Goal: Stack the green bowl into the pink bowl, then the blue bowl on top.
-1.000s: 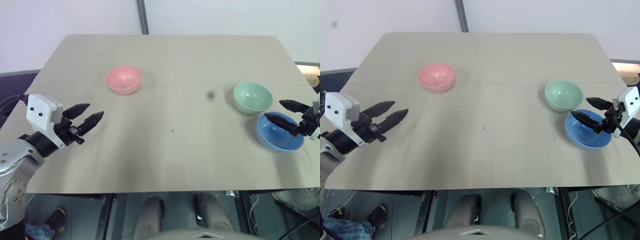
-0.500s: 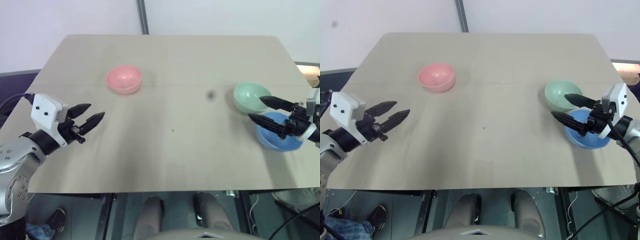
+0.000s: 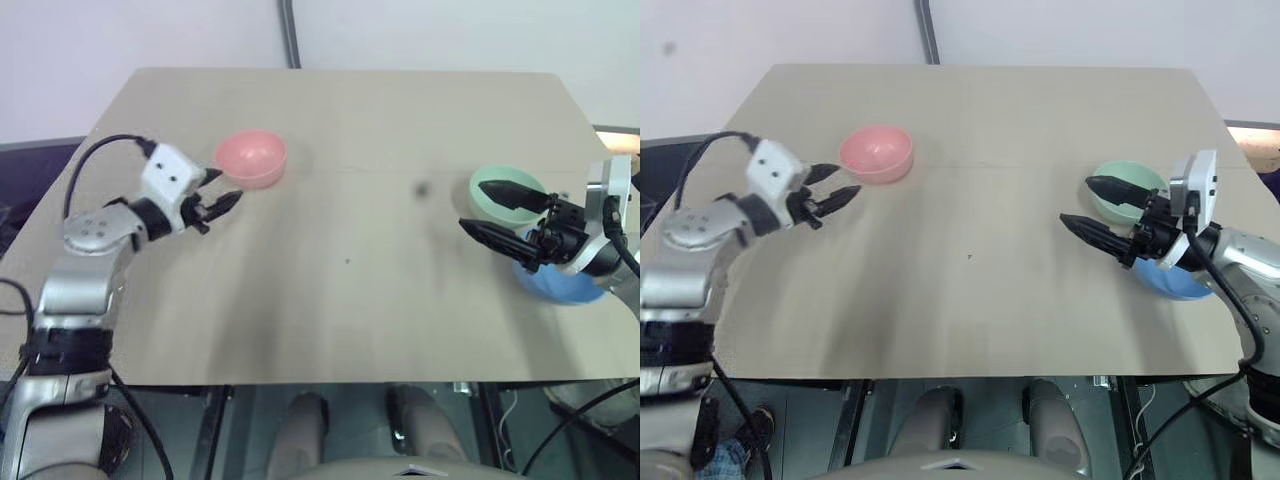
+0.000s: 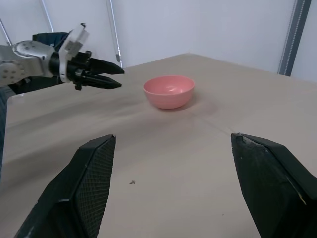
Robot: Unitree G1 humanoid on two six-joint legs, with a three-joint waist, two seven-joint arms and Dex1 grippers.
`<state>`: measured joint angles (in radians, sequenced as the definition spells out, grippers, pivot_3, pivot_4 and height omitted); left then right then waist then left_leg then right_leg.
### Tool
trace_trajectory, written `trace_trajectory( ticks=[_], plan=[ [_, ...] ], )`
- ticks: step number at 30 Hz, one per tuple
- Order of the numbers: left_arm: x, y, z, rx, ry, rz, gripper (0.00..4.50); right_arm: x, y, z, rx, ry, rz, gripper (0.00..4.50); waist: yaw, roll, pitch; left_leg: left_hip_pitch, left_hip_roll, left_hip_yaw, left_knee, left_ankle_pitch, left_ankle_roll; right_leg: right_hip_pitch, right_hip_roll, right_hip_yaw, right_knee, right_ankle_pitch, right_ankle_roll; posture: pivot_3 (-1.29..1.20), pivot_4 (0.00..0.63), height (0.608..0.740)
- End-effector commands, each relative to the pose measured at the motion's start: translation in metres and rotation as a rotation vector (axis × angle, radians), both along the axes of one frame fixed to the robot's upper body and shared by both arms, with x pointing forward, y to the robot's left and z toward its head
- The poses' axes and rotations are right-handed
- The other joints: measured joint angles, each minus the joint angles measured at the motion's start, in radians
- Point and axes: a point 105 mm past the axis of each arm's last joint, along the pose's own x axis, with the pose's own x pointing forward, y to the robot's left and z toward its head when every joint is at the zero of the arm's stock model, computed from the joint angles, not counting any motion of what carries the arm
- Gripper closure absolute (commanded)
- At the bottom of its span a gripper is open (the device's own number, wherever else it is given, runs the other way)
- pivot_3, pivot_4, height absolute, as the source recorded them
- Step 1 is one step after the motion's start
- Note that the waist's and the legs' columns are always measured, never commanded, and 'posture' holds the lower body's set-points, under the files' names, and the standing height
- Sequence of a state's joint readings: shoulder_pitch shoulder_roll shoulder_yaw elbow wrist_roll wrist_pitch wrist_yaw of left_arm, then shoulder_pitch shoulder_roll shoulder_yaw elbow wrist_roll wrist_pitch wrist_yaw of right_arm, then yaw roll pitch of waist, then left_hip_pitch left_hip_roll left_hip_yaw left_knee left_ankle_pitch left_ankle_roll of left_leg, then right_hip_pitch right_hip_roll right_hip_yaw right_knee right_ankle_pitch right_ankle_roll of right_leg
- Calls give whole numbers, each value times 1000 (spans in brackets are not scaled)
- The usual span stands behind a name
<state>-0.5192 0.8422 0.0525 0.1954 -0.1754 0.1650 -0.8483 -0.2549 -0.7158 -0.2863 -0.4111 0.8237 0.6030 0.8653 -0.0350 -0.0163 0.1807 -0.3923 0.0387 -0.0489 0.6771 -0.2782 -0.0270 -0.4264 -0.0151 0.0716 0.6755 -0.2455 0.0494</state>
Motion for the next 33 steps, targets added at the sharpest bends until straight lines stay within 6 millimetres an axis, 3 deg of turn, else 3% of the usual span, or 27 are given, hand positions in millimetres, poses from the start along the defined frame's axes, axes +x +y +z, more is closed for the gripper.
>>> trace_trajectory(
  ticks=[1,11,33],
  plan=[
    [14,-5,5,72,8,-92,1994,2,-2,10,0,-60,-17,455,-2,0,0,-1,0,0,0,0,0,0,0,0,0,0,0,0,150,740],
    [48,16,16,252,-17,-50,1994,4,-6,7,-13,-75,-49,455,-4,0,0,-3,0,-1,1,0,0,-1,0,-1,1,0,0,0,150,740],
    [62,27,-14,278,38,55,1994,11,-11,12,-15,-116,-102,455,-4,0,0,-4,0,-2,4,0,0,-2,0,-1,3,0,0,0,150,740]
  ],
)
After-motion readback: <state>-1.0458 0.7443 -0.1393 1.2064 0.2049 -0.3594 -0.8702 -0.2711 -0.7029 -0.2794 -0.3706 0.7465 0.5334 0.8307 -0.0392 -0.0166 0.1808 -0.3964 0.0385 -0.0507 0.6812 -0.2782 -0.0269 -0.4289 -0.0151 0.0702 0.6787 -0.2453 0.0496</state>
